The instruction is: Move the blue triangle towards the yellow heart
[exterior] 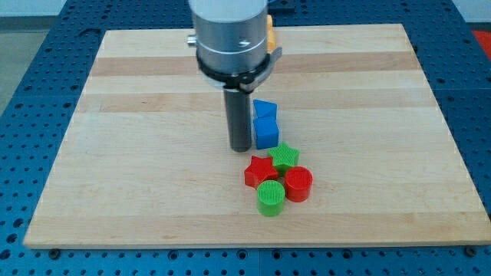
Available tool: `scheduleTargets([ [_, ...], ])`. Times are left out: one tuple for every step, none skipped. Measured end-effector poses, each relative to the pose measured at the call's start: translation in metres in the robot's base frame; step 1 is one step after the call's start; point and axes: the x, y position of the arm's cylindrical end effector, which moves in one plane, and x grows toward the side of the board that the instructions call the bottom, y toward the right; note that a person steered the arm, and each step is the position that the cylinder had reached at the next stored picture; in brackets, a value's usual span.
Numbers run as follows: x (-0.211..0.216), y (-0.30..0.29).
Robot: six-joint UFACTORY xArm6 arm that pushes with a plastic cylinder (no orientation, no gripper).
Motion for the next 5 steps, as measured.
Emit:
scheduleTargets([
  [-0.002,0.03],
  [-0.002,0.05],
  [-0.002,0.053],
  [-0.01,0.013],
  [-0.051,0.013],
])
